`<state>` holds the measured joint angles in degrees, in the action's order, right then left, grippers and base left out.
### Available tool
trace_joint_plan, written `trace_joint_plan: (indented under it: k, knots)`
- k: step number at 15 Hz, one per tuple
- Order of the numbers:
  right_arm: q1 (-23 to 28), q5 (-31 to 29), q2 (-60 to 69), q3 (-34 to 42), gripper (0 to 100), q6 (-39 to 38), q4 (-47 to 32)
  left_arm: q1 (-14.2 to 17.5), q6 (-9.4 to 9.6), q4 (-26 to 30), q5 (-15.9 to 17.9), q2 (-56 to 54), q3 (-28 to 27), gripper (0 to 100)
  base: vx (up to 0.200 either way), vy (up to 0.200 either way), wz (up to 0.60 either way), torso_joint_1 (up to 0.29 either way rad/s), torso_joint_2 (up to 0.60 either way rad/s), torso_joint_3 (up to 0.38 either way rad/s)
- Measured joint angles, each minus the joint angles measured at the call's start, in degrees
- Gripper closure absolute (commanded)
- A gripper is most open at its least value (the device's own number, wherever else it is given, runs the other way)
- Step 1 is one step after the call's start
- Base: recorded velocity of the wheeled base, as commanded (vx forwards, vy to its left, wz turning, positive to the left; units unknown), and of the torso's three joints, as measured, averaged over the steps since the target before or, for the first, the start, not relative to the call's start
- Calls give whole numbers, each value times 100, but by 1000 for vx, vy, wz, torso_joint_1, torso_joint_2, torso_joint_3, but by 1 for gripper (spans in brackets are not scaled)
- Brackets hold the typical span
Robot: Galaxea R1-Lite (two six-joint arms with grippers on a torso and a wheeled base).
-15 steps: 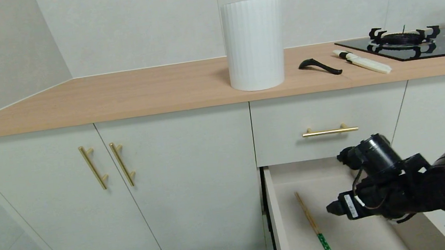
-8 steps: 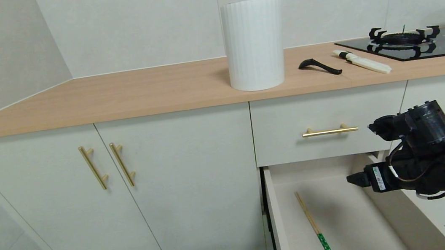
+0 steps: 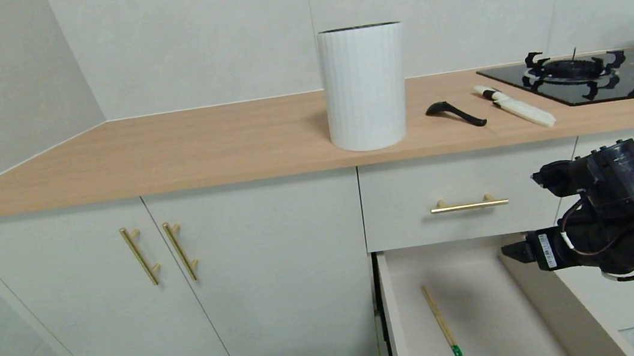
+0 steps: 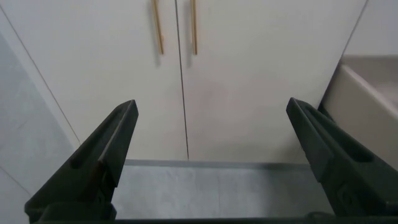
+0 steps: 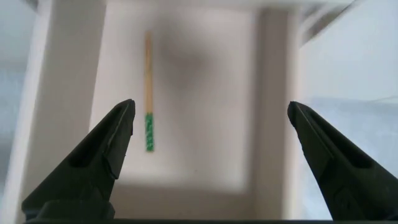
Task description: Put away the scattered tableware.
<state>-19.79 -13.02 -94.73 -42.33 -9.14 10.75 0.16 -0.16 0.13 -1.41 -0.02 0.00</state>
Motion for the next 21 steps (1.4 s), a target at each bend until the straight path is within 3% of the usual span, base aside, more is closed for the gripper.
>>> trace_joint_plan:
  k: [16, 21]
  knots:
    - [2, -4, -24, 22, 0, 44, 0, 0, 0, -2, 2, 0, 0, 0, 0, 0, 0, 192, -477, -288]
    - [-5, -358, -135, 16, 0, 50, 227, 0, 0, 0, 5, 0, 0, 0, 0, 0, 0, 34, -82, -47]
